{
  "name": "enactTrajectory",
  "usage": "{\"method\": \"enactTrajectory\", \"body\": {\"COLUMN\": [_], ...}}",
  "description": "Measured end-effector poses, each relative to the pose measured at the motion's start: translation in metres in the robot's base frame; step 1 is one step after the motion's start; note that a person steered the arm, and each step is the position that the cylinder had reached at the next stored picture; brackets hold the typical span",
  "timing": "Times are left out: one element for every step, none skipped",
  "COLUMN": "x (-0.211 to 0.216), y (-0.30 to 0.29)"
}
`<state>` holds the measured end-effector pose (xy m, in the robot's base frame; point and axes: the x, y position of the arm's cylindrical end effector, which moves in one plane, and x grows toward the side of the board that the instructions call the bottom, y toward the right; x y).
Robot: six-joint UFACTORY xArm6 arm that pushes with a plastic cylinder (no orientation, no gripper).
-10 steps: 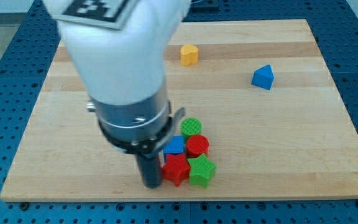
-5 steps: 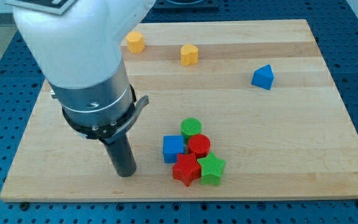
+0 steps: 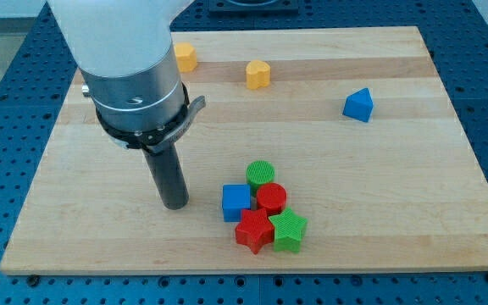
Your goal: Push the red star into the green star
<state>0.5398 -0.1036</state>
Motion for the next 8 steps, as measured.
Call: {"method": "enactTrajectory", "body": {"x": [-0.015, -0.034, -0.034, -0.051, -0.066, -0.074, -0.088, -0.087], "y": [0.000, 0.000, 0.000, 0.000, 0.000, 0.000, 0.000, 0.000]}}
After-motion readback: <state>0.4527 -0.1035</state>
